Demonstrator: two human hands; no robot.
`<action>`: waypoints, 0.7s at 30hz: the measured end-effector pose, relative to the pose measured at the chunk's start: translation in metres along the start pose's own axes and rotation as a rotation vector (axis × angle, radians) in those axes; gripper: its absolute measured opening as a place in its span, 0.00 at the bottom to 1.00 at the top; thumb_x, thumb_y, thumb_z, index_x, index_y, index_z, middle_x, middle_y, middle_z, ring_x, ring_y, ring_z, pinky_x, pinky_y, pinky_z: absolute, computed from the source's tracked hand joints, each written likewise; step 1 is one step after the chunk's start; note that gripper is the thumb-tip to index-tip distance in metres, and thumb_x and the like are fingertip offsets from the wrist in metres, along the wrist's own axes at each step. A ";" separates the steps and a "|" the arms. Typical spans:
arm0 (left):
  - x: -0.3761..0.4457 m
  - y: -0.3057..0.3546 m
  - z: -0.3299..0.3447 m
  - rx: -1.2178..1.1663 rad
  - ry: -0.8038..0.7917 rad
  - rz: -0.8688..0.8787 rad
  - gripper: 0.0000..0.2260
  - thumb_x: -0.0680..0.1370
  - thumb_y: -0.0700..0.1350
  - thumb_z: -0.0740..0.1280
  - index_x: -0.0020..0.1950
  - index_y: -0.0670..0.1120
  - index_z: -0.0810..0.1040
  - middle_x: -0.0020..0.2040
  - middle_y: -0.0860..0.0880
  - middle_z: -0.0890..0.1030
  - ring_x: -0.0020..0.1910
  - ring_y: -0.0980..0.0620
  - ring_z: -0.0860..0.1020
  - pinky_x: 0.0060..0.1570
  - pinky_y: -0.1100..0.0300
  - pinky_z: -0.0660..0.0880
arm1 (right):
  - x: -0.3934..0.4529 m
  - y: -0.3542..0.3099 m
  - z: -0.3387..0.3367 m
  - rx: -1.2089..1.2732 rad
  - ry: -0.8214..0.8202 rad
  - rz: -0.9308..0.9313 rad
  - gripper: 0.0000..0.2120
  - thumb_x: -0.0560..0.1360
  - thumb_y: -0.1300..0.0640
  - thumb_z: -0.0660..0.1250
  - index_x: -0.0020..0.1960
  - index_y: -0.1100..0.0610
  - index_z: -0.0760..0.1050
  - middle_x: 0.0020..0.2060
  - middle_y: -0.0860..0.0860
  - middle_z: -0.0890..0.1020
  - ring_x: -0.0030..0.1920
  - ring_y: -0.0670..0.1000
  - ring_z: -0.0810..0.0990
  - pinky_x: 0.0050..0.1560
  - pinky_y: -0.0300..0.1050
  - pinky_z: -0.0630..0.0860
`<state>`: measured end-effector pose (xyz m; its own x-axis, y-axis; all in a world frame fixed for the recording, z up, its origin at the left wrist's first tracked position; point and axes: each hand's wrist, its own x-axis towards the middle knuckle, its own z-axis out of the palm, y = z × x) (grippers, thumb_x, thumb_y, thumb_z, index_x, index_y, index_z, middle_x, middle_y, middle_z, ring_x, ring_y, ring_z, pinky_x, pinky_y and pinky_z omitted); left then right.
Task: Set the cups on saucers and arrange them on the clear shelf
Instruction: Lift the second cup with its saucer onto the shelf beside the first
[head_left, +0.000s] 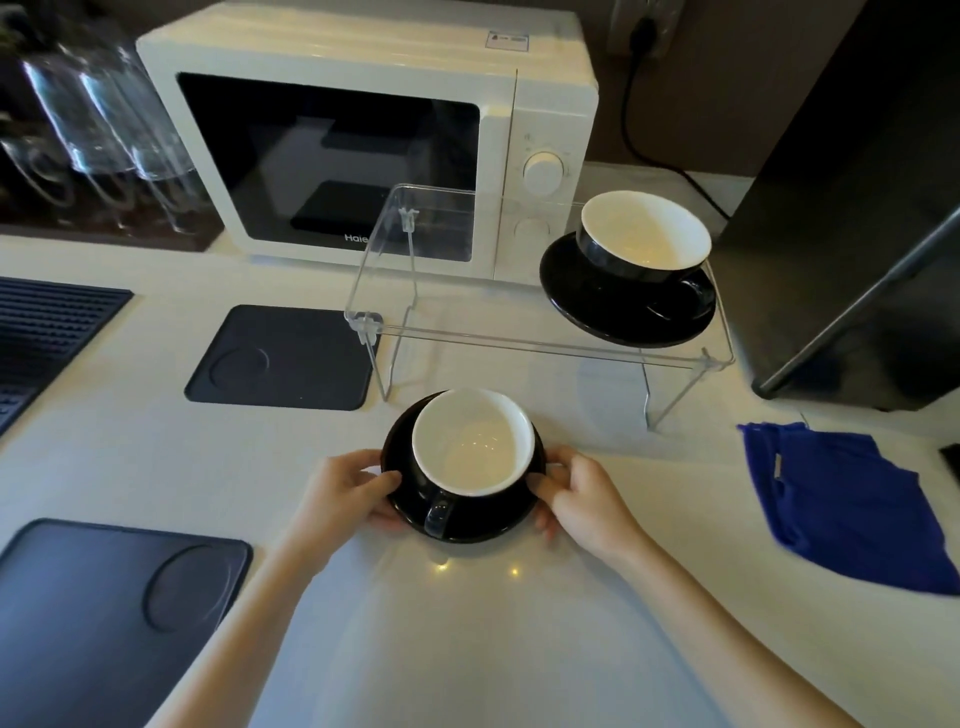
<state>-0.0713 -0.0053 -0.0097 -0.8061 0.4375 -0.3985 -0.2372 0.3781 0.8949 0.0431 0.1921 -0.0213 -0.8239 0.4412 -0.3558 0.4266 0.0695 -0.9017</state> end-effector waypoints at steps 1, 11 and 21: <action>-0.004 0.002 -0.001 -0.008 0.001 0.009 0.11 0.75 0.33 0.61 0.55 0.38 0.78 0.31 0.41 0.84 0.29 0.44 0.83 0.32 0.56 0.81 | -0.003 -0.002 -0.001 -0.006 -0.001 -0.014 0.05 0.75 0.65 0.60 0.48 0.58 0.72 0.22 0.48 0.75 0.22 0.51 0.72 0.21 0.44 0.70; -0.058 0.065 -0.030 -0.157 0.138 0.206 0.11 0.72 0.31 0.63 0.43 0.46 0.81 0.23 0.43 0.81 0.20 0.48 0.79 0.20 0.64 0.74 | -0.051 -0.082 -0.020 0.093 -0.101 -0.199 0.07 0.74 0.65 0.64 0.51 0.60 0.76 0.22 0.51 0.78 0.23 0.51 0.73 0.26 0.43 0.73; -0.045 0.134 -0.048 -0.204 0.146 0.319 0.09 0.72 0.33 0.64 0.39 0.45 0.80 0.22 0.46 0.81 0.20 0.54 0.79 0.20 0.68 0.74 | -0.032 -0.158 -0.032 0.115 -0.030 -0.285 0.06 0.74 0.65 0.64 0.46 0.66 0.78 0.27 0.57 0.79 0.20 0.46 0.72 0.24 0.38 0.74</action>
<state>-0.0926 -0.0131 0.1383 -0.9218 0.3805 -0.0747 -0.0537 0.0657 0.9964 0.0137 0.1954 0.1400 -0.9158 0.3914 -0.0900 0.1329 0.0838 -0.9876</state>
